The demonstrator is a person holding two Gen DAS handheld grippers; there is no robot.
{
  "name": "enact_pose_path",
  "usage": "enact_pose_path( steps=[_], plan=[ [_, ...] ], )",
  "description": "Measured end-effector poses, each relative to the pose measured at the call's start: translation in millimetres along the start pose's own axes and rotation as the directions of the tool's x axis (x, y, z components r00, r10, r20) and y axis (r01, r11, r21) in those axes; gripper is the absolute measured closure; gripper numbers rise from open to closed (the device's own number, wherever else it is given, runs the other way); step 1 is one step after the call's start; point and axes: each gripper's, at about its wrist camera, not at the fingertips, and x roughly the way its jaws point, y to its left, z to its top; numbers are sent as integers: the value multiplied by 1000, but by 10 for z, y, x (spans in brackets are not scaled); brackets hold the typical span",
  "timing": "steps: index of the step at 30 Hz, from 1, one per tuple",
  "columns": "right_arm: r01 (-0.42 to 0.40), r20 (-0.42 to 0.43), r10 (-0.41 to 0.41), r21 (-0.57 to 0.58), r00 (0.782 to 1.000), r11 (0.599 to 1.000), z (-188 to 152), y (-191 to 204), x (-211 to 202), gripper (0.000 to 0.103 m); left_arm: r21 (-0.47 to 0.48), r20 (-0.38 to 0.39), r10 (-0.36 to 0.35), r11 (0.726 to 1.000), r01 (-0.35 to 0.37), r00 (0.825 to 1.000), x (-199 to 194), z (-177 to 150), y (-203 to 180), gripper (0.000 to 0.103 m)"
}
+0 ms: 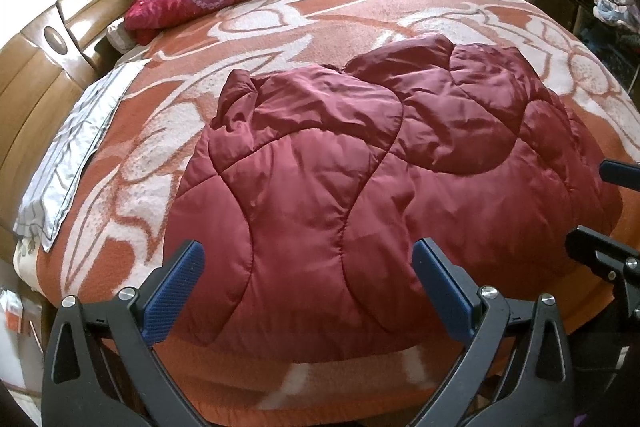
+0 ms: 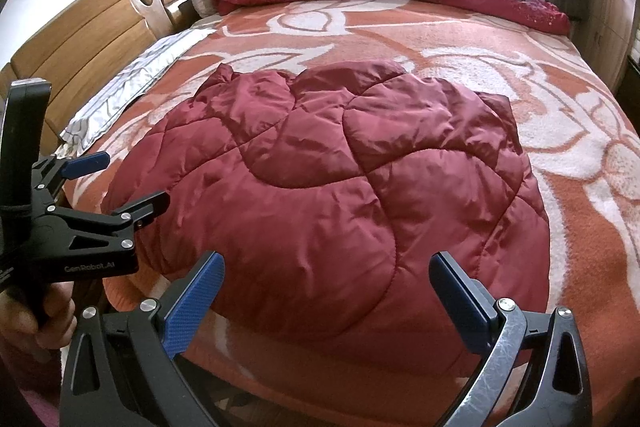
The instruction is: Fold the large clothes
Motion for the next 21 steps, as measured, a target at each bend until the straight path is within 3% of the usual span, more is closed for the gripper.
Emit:
enact_pose_path(
  steps=[21],
  plan=[
    [11,0,-11,14,1000,1000,27,-63,11,0,5,5,1,1000,-1,1000,46,36,2,0]
  ],
)
